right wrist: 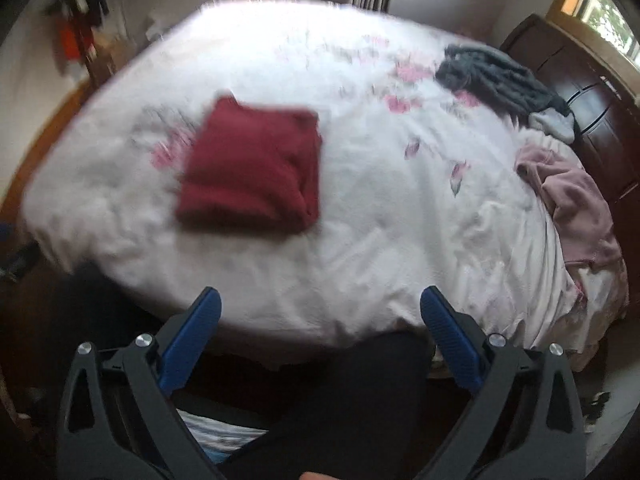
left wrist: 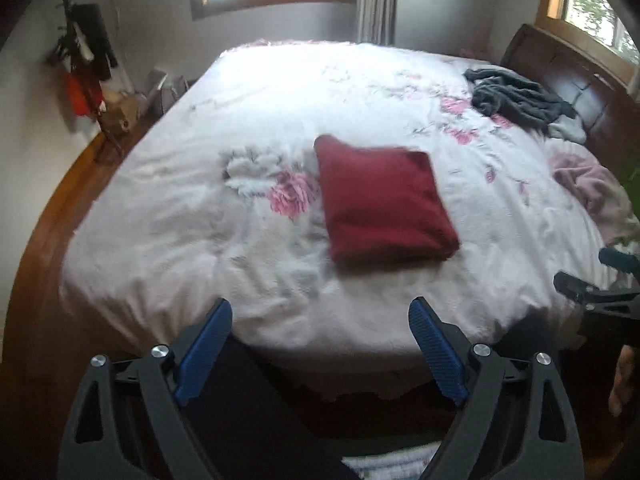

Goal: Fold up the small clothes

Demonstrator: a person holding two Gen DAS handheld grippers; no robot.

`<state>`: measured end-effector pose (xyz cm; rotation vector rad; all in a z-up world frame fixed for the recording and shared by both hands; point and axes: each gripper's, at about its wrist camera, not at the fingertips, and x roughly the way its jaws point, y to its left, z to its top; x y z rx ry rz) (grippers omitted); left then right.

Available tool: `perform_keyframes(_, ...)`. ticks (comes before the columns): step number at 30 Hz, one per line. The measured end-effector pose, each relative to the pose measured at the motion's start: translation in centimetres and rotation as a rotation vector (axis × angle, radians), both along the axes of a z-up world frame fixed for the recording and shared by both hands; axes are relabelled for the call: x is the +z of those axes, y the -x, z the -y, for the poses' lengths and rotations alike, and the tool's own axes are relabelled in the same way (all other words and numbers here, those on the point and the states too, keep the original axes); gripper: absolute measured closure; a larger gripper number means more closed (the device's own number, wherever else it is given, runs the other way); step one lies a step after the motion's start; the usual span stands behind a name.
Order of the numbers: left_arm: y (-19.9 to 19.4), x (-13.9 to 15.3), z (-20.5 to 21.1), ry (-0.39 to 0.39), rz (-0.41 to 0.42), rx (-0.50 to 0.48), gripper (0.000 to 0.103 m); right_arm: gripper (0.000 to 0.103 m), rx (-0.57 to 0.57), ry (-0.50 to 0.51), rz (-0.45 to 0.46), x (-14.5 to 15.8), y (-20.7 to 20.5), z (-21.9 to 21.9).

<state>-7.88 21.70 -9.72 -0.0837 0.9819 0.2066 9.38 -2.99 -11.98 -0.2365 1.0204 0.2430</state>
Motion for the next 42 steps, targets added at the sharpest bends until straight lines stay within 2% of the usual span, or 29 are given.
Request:
perform_keyframes(2,1.1,2.9,0.1,0.018,0.007,-0.021,0.013,0.004,0.003,-0.051,0.051,2.8,1.3,-0.1)
perform_keyframes(6,3.6,8.8,0.9,0.053,0.090,-0.034,0.012,0.003,0.023,-0.109,0.101,8.8,3.5,-0.2)
perform_keyframes(9,4.7,11.3,1.2,0.046,0.119,-0.033,0.011,0.003,0.034,-0.107,0.154,12.0,5.4,-0.7)
perform_keyframes(11,5.0,11.6,1.2,0.036,0.116,-0.025,0.011,0.003,0.033,-0.105,0.171,13.0,6.2,-0.8)
perform_keyframes(14,5.3,11.0,1.2,0.049,0.093,-0.033,0.011,0.003,0.027,-0.107,0.174,13.3,7.0,-1.1)
perform_keyframes(18,4.6,8.4,1.5,0.085,0.016,-0.034,0.011,0.003,0.028,-0.101,0.137,11.9,7.2,-1.9)
perform_keyframes(23,4.3,8.3,1.7,0.091,0.026,-0.038,0.011,0.003,0.037,-0.087,0.111,11.0,6.9,-2.8)
perform_keyframes(42,3.2,7.6,1.3,0.097,0.009,-0.047,0.011,0.003,0.028,-0.078,0.119,10.8,5.6,-3.5)
